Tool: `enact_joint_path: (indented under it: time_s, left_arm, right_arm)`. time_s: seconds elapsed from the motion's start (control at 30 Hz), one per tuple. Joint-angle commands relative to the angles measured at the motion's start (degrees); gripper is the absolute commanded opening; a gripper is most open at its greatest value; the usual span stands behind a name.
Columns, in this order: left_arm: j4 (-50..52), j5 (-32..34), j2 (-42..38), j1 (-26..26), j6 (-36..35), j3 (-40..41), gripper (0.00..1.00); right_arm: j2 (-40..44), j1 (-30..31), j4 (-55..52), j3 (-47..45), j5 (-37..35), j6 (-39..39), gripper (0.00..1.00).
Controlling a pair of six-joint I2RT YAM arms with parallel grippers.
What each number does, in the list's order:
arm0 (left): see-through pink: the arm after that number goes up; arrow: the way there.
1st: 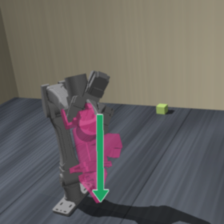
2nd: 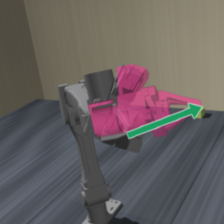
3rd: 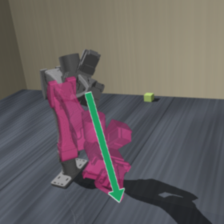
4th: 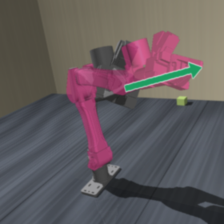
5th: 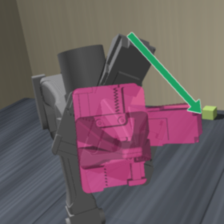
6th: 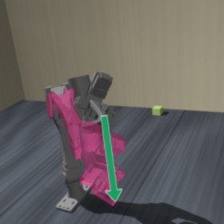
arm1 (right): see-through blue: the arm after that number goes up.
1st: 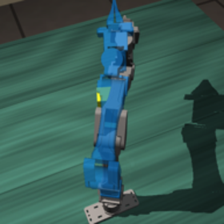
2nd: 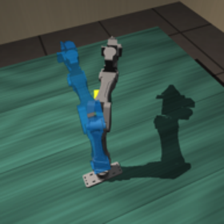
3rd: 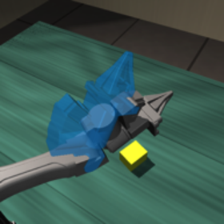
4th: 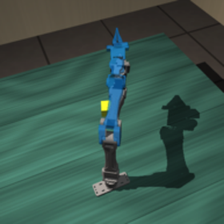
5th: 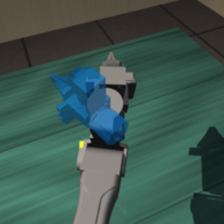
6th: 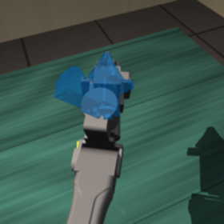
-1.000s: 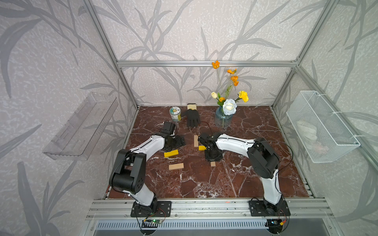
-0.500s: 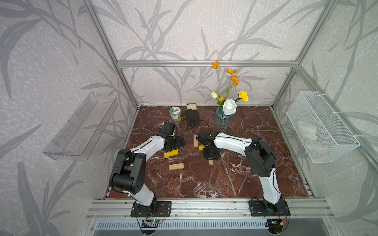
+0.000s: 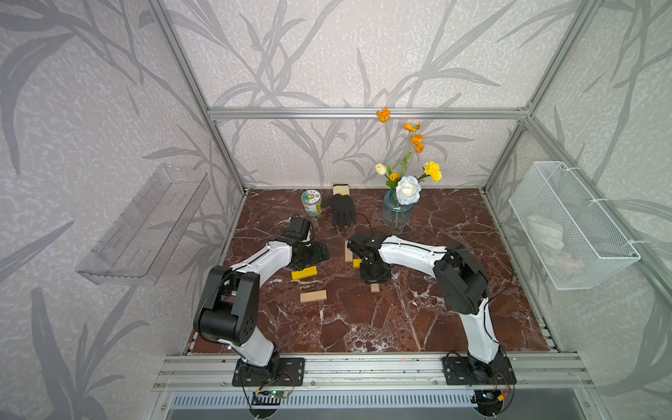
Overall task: Assemble the number 6 with building blocks
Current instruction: Assemble the building block at the center of the board.
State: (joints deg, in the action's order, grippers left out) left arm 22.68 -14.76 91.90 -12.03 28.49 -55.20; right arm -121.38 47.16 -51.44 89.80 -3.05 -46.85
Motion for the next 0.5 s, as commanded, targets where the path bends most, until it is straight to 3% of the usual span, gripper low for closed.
enact_joint_path:
  time_s: [0.0,0.47]
  left_arm:
    - [0.9,-0.3,-0.8,0.3,-0.8,0.6,0.96]
    - [0.6,-0.5,0.0,0.6,-1.2,0.5,0.96]
  right_arm:
    - [-1.7,0.1,-1.3,1.0,-1.9,0.1,0.00]
    - [-2.4,0.0,-2.3,2.0,-2.8,0.4,0.00]
